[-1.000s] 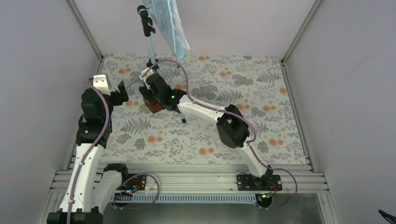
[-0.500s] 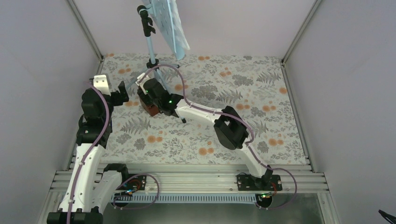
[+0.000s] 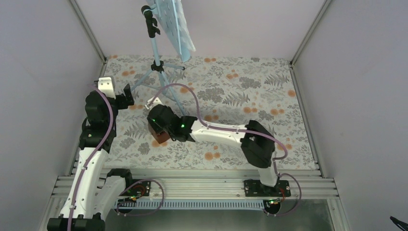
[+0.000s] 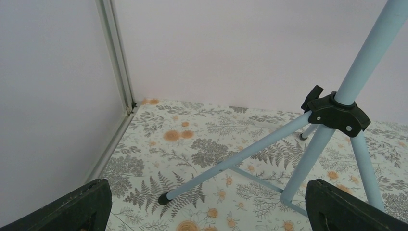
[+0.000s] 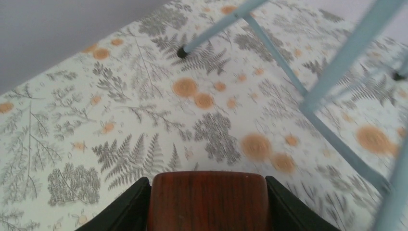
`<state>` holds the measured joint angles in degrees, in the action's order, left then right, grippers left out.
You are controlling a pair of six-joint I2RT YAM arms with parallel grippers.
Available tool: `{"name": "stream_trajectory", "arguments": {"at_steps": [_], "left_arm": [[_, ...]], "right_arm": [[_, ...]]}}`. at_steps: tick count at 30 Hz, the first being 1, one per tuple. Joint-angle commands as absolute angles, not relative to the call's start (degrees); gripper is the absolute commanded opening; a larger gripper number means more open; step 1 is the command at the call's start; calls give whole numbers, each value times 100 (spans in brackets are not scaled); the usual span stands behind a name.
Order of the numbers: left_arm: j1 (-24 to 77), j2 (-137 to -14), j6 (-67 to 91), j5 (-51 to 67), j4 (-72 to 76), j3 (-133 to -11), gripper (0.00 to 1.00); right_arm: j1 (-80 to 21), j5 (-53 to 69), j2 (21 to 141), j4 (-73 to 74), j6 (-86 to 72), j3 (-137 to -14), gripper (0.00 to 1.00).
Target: Pack up the instrument practice props
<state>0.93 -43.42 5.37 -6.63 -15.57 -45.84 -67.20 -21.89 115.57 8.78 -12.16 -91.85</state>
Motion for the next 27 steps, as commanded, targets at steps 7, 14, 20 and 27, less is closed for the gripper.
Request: {"name": "stream_trajectory", "arguments": {"at_steps": [7,14,20,27], "left_arm": [[241,-4568,580,-556,-1613,-4579,100],[352,-4782,640,-230,-1588,-4589,100],[378,-5362,1129,829,-1321,-4799,99],[637,-5347,2423,1818,-901,-4104,92]], "right_arm": [[-6916,-3553,9850,1981,-3123,-7361,33],[-6952,-3321,9059,2203,-3511,-6777,51],[-6944,-3554,7992,2279,-2622,-6655,97],[-6105,-2816,6256,2344,-2405,-6069,100]]}}
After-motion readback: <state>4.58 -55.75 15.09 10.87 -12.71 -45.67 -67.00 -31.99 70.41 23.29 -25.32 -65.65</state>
